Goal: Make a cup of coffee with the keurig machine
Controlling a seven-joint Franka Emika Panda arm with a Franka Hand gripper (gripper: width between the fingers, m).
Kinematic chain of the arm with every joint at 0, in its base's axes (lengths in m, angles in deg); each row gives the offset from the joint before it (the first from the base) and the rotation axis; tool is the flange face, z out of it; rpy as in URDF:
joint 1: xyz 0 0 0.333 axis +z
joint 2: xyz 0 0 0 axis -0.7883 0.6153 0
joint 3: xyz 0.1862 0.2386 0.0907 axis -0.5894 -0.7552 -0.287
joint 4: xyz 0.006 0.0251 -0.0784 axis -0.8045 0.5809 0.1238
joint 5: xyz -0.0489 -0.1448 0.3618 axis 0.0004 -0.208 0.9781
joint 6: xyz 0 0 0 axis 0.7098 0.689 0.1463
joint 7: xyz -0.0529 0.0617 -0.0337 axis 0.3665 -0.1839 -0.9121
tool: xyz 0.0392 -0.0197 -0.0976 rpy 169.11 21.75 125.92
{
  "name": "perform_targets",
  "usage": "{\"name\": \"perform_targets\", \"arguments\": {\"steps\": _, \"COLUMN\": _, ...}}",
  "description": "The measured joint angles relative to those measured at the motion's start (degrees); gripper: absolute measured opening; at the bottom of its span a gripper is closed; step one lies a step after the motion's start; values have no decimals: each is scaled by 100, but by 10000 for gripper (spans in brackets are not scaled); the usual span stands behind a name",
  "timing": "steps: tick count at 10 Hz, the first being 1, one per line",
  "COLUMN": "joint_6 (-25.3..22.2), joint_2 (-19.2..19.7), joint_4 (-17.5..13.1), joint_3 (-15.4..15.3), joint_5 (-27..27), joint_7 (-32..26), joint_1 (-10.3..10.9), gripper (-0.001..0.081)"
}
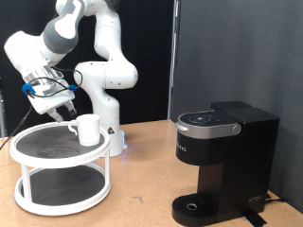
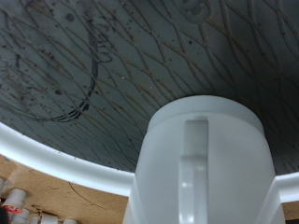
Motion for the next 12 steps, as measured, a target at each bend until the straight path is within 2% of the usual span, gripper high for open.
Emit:
{"name": "perform_targets", "arguments": {"steps": 6, "joint_6": 192, "joint_2": 271, "joint_4": 64, "joint_3": 0, "joint_5": 293, "joint_7": -286, "joint_1": 126, "gripper": 734}}
{"name": "perform_targets", "arguments": {"steps": 7, "joint_6": 197, "joint_2": 291, "joint_4": 64, "joint_3": 0, "joint_5": 315, "joint_7": -308, "joint_1": 127, "gripper": 705}}
{"name": "perform_targets", "arguments": {"steps": 8, "joint_6": 211, "joint_2": 301, "joint_4": 65, "joint_3": 0, "joint_5": 331, "joint_7": -320, "joint_1": 127, "gripper": 523}}
{"name": "perform_targets", "arguments": {"steps": 9, "joint_6": 228, "joint_2": 311, "joint_4": 66, "joint_3": 0, "joint_5": 348, "joint_7": -335, "joint_1": 127, "gripper": 523}}
{"name": "perform_targets", "arguments": {"steps": 10, "joint_6": 241, "joint_2": 319, "joint_4": 68, "joint_3": 0, "joint_5": 363, "joint_7": -360, "joint_1": 127, "gripper": 340}}
{"name": "perform_targets", "arguments": {"steps": 11, "joint_6": 243, "joint_2": 320, "joint_4": 69, "joint_3": 0, "joint_5": 372, "joint_7": -373, "joint_1": 127, "gripper": 340}}
{"name": "perform_targets", "arguments": {"steps": 12, "joint_6": 243, "joint_2": 320, "joint_4": 70, "joint_3": 0, "joint_5": 376, "joint_7": -378, "joint_1": 127, "gripper": 205}}
